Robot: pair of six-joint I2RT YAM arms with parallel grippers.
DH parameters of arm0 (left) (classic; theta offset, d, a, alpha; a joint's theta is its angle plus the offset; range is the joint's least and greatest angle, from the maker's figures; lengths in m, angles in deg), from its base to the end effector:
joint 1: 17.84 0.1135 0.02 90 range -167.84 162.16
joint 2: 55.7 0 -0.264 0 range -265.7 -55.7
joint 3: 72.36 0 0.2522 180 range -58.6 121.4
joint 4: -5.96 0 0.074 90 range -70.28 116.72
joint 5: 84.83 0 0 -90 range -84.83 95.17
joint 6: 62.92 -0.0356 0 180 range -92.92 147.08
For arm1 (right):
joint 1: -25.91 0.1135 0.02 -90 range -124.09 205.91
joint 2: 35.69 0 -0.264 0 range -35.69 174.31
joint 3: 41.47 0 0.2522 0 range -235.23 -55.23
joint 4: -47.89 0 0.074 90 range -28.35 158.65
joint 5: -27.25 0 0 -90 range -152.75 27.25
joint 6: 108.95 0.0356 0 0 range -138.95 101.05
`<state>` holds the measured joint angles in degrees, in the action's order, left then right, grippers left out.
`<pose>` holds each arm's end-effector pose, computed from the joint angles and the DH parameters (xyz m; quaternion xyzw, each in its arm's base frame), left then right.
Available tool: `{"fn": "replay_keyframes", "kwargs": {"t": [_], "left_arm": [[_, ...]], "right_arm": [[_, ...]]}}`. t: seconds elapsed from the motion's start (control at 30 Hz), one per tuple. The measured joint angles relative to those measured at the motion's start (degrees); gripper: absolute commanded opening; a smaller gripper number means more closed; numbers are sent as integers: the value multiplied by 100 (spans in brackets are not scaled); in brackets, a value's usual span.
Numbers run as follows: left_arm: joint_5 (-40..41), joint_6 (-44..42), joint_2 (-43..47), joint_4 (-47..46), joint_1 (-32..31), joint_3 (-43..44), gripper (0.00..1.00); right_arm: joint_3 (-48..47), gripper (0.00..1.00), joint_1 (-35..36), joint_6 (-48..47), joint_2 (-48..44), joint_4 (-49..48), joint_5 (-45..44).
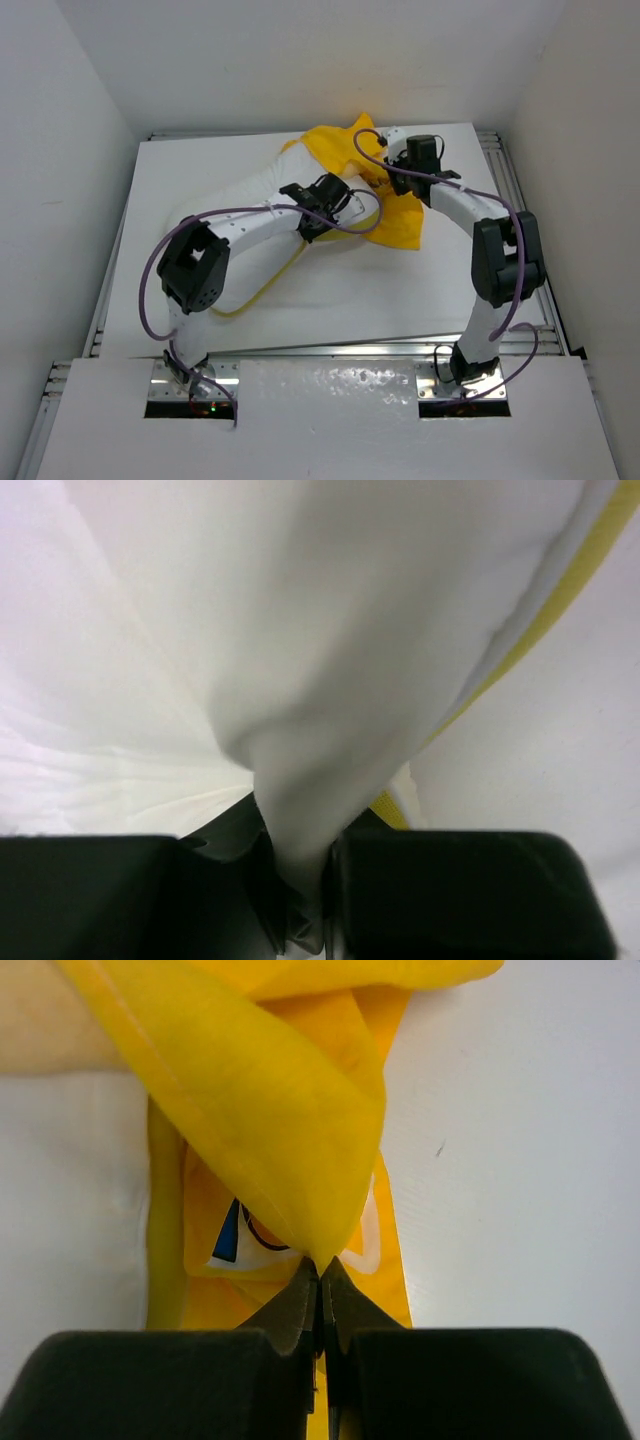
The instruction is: Put the pillow into the pillowcase
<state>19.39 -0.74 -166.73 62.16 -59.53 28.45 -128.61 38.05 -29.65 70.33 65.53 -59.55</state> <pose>0.3093 -0.2637 0.2157 0.5330 0.8125 0.0958 0.2159 0.4097 0.0902 0.2204 -0.1891 0.8725 0.0306 0.4494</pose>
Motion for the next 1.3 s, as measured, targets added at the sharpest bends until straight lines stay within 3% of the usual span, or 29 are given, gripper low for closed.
{"fn": "replay_keyframes", "kwargs": {"t": [0.3,0.63,0.73,0.77,0.9,1.1,1.3], "left_arm": [[400,245,260,63,0,317,0],[1047,396,-730,249,42,1821,0],[1196,382,-863,219,55,1829,0],[1224,382,-905,186,61,1829,0],[1143,393,-955,101,90,1803,0],[822,442,-833,-267,90,1209,0],[721,551,-817,-391,92,1064,0]], "right_arm": [[103,0,2,146,-337,575,192],[461,0,151,-245,-1368,1021,793],[485,22,149,-415,-1416,1204,1010],[485,45,149,-496,-1414,1338,1108],[481,60,146,-616,-1377,1714,1196],[481,51,-44,-249,-1259,1410,1438],[186,50,-238,570,-649,767,1722]]}}
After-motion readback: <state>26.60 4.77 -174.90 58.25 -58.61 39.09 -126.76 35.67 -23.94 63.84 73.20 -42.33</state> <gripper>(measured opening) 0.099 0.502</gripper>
